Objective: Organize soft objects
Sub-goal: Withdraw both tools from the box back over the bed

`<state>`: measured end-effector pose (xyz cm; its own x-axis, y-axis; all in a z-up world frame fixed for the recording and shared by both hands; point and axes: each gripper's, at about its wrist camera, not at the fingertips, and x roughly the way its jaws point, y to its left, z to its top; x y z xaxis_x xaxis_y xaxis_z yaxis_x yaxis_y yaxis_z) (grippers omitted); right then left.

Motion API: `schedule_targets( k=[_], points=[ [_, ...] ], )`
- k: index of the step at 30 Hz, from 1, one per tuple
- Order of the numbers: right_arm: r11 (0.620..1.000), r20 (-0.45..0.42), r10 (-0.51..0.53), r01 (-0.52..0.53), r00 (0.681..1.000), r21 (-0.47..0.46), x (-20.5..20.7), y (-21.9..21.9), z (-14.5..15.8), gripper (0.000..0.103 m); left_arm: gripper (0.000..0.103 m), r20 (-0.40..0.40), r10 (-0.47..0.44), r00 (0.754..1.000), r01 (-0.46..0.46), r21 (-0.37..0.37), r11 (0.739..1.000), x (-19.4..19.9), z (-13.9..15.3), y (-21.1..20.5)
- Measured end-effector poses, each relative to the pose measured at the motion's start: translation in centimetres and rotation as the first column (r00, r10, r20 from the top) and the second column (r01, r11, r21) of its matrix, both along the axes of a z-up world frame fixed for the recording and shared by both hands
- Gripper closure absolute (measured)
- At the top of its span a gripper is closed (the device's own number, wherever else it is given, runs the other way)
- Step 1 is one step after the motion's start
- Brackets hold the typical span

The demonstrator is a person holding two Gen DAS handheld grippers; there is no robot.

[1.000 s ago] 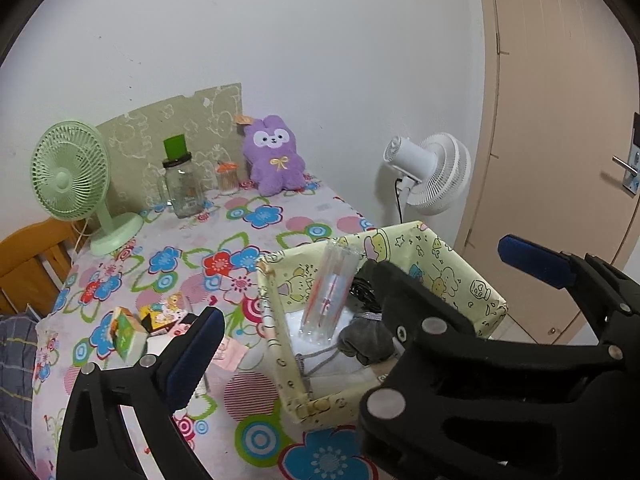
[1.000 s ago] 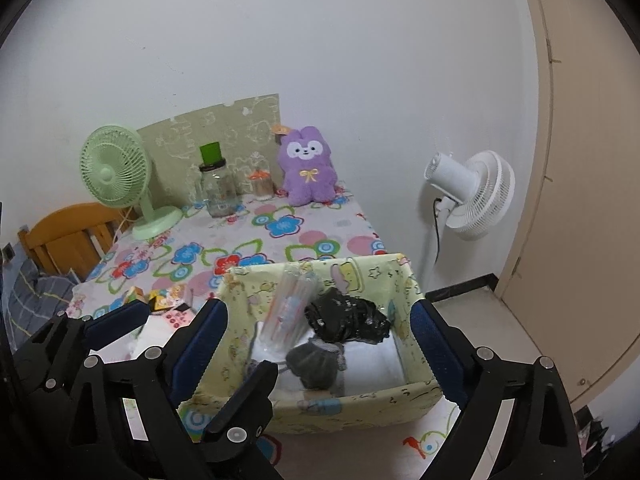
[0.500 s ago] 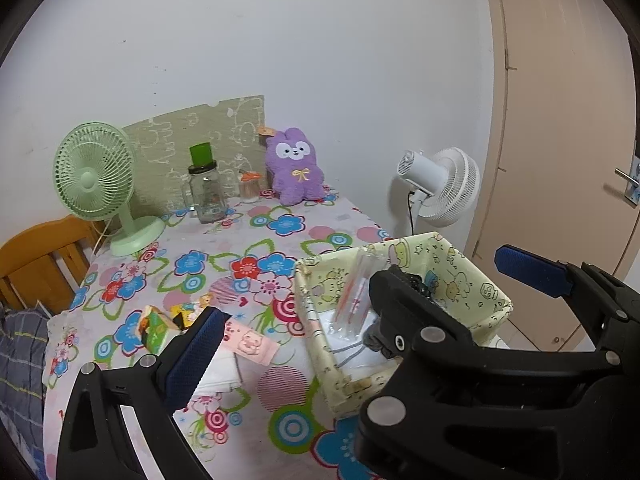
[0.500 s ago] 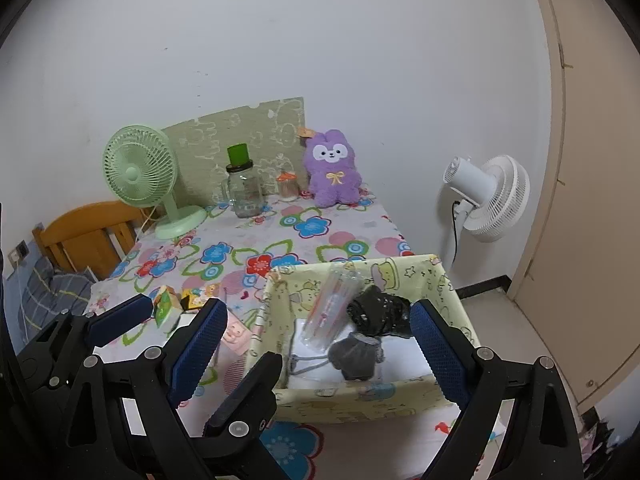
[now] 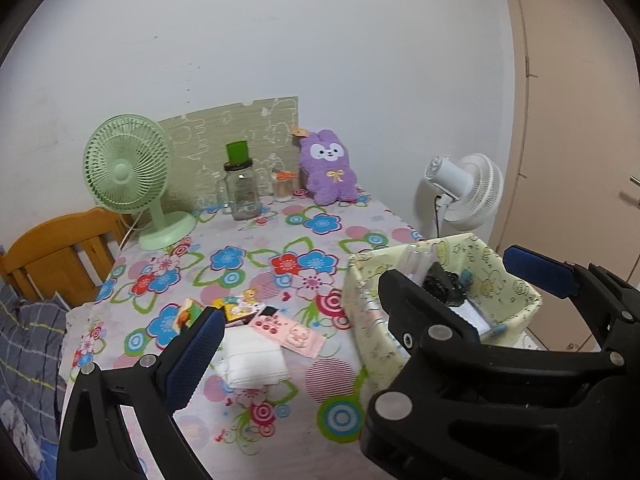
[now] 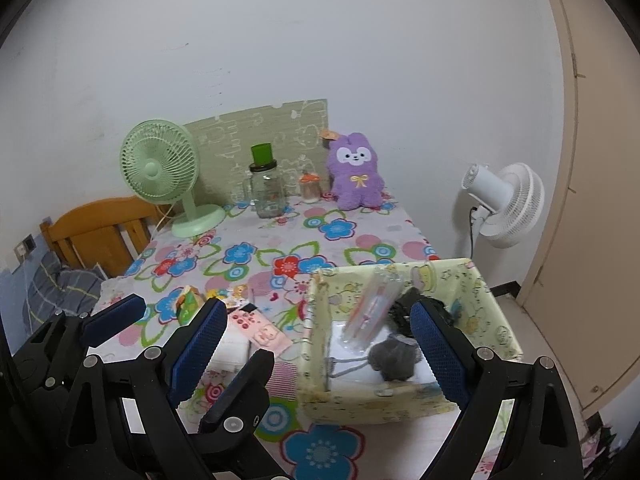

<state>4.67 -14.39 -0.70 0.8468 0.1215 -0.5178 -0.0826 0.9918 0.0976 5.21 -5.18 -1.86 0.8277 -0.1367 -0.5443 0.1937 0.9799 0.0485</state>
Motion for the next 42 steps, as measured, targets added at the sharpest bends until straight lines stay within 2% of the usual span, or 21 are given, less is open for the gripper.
schedule_targets(
  k=[26, 33, 42],
  points=[
    [0.997, -0.016, 0.077, -0.078, 0.997, -0.016, 3.0, 6.5, -1.9, 0.008, 0.002, -0.014, 0.125, 0.992, -0.126, -0.01, 0.992, 2.0, -2.0, 6.6],
    [0.995, 0.019, 0.091, -0.09, 0.996, -0.047, 3.8, 8.1, -2.9, 0.008, 0.002, -0.07, 0.175, 0.982, -0.178, -0.035, 0.983, 3.4, -3.7, 8.6],
    [0.989, -0.028, 0.141, -0.143, 0.99, -0.05, 6.1, 10.2, -4.8, 0.009, 0.002, -0.128, 0.239, 0.963, -0.246, -0.04, 0.968, 5.3, -5.8, 11.0]
  ],
)
